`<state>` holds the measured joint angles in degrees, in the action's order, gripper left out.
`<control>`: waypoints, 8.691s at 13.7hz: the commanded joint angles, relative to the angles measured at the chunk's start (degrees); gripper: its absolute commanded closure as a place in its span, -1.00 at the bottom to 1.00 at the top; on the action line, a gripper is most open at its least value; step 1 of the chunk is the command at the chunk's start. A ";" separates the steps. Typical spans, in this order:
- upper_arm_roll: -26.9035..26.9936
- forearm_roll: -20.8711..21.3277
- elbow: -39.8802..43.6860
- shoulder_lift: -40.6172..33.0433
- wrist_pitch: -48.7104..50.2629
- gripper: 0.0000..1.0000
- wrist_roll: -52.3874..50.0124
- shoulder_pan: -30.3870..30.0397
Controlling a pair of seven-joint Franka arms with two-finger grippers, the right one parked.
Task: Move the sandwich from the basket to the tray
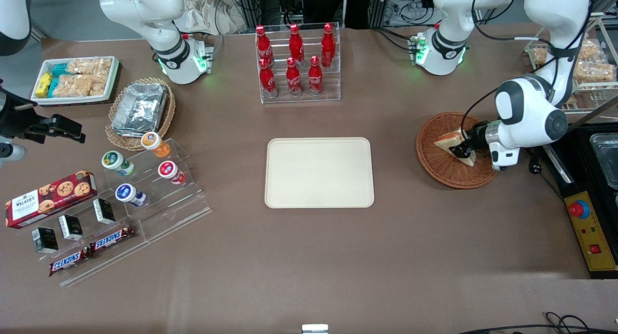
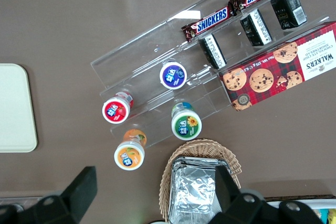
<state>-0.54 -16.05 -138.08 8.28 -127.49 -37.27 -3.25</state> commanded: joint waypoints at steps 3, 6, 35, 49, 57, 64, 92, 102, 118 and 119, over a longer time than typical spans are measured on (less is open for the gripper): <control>-0.51 -0.74 1.15 -0.89 0.22 0.51 -2.80 0.44; -0.51 -0.74 3.34 -2.04 3.55 0.51 -2.72 0.44; -18.00 12.79 46.40 11.39 28.97 0.48 -2.54 11.94; -17.92 18.32 46.41 25.55 19.12 0.48 -2.28 21.53; -18.00 19.65 45.97 29.69 17.80 0.50 0.62 21.80; -18.00 19.82 45.80 31.09 16.14 0.47 0.71 22.15; -17.56 22.46 46.32 10.18 30.37 -1.00 5.46 10.64; -12.40 23.25 47.46 5.88 32.56 -1.00 21.07 5.80; -0.78 18.59 56.43 1.74 40.13 -1.00 38.68 5.54; -0.78 18.59 56.43 1.74 40.13 -1.00 38.68 5.54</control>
<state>-1.39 3.18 -82.53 9.99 -88.75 0.71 2.34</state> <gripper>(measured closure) 0.000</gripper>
